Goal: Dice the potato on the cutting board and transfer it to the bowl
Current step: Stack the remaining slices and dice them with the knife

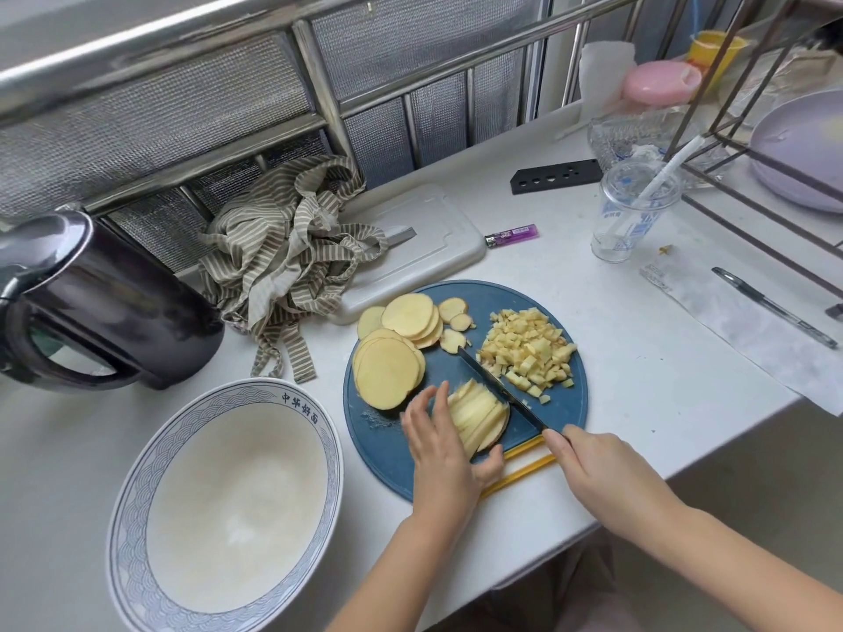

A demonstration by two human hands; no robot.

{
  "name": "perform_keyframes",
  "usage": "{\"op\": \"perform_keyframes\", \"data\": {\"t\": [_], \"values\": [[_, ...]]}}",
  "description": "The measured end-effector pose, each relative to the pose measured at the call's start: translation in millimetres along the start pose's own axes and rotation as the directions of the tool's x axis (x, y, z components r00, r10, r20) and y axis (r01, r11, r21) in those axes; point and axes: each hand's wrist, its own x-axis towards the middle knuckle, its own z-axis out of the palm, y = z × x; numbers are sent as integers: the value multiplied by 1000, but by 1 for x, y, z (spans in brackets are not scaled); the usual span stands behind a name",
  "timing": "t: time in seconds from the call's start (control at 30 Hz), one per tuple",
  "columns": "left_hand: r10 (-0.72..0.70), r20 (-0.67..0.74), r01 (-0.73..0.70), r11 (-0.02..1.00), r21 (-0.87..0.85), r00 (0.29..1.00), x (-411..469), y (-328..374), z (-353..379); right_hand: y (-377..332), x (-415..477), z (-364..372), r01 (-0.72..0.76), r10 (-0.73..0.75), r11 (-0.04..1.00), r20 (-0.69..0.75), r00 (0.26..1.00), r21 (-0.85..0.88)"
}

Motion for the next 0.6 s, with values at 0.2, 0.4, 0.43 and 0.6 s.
{"op": "perform_keyframes", "data": {"t": [0.2,0.4,0.43,0.6], "values": [[-103,55,106,993,-56,993,7,26,14,1,2,-3,-24,24,999,0,1000,23],[-73,-11,72,991,-114,997,8,23,18,0,3,-2,-26,26,999,-8,1000,47],[-66,-8,65,991,-118,998,8,24,17,-1,3,-2,-24,24,999,-10,1000,42],[-39,-50,43,996,81,998,5,13,16,-2,1,-4,-11,11,1000,7,1000,-10]]}}
